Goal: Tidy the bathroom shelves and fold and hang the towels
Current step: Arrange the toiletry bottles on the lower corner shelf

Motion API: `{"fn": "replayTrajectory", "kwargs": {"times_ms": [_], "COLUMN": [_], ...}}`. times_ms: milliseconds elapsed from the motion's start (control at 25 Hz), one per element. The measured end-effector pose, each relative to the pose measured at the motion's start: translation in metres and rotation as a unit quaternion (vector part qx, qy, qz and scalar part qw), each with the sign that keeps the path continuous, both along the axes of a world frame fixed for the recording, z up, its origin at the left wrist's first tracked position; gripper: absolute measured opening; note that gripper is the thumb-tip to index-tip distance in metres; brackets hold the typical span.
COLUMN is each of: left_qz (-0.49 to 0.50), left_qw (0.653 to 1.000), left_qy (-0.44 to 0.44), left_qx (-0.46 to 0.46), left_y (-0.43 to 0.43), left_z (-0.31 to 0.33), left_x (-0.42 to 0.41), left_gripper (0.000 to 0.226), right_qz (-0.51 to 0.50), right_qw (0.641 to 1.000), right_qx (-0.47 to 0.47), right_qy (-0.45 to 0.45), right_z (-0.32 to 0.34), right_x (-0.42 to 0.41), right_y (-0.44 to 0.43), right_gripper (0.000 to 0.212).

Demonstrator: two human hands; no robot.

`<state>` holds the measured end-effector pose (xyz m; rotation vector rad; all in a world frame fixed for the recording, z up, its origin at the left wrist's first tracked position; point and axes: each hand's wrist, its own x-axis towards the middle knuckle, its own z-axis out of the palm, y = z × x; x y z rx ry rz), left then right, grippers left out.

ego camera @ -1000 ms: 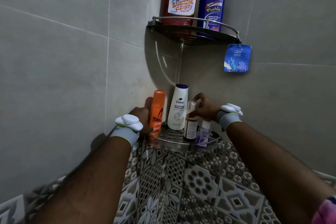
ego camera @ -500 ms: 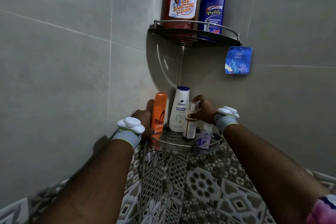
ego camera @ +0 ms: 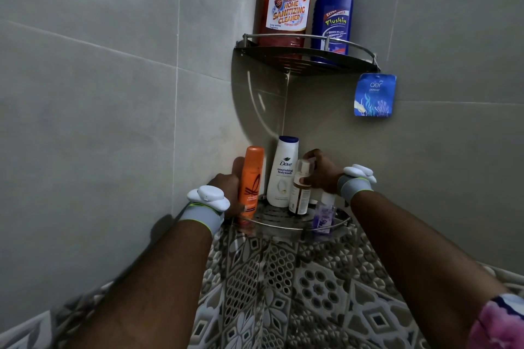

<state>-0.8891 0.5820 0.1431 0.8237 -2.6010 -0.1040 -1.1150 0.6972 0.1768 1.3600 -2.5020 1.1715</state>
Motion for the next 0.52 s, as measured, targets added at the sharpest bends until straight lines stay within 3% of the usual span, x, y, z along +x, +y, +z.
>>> {"fn": "replayTrajectory", "kwargs": {"times_ms": [160, 360, 520], "left_qz": [-0.001, -0.009, -0.012], "left_qw": [1.000, 1.000, 1.000], "left_qy": [0.000, -0.001, 0.007], "left_qx": [0.000, -0.006, -0.009], "left_y": [-0.002, -0.003, -0.004], "left_z": [-0.001, -0.001, -0.004], "left_x": [0.000, 0.000, 0.000], "left_gripper": [0.042, 0.042, 0.050], "right_qz": [-0.025, -0.045, -0.049], "right_qw": [0.997, 0.996, 0.996], "right_qx": [0.043, -0.004, -0.012], "right_qy": [-0.054, 0.078, 0.073], "right_z": [0.012, 0.014, 0.014], "right_x": [0.003, 0.001, 0.001], "right_y": [0.000, -0.009, -0.011], "right_gripper": [0.056, 0.048, 0.041]}}
